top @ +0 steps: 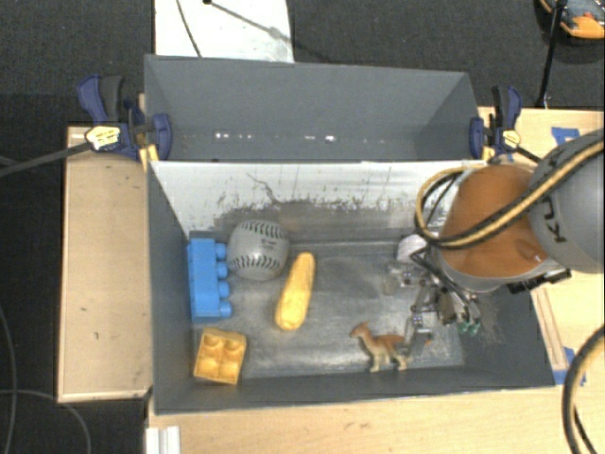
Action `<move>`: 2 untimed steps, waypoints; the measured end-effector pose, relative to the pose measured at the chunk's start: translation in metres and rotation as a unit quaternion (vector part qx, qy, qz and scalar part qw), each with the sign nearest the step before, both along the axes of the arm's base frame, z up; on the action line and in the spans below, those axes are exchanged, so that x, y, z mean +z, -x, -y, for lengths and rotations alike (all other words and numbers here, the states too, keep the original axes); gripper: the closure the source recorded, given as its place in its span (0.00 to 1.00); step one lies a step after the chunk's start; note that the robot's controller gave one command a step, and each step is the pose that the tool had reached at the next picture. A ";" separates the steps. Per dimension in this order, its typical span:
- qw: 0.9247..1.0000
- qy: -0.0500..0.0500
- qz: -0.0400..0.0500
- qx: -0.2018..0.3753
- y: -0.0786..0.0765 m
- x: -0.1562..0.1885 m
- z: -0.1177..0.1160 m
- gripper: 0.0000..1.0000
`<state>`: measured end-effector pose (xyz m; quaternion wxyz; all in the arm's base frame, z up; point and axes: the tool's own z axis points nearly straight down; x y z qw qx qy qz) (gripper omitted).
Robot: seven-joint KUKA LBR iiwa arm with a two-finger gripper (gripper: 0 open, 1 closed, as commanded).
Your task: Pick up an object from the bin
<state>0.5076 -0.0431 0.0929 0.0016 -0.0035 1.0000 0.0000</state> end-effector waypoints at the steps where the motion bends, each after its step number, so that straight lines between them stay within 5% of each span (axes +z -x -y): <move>1: 1.000 0.000 -0.002 0.024 0.008 0.003 0.007 0.00; 2: 0.999 -0.001 -0.003 0.038 0.025 -0.019 0.023 1.00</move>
Offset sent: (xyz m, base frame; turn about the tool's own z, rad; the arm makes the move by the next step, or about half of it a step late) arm -0.0256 -0.0238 -0.0229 -0.0775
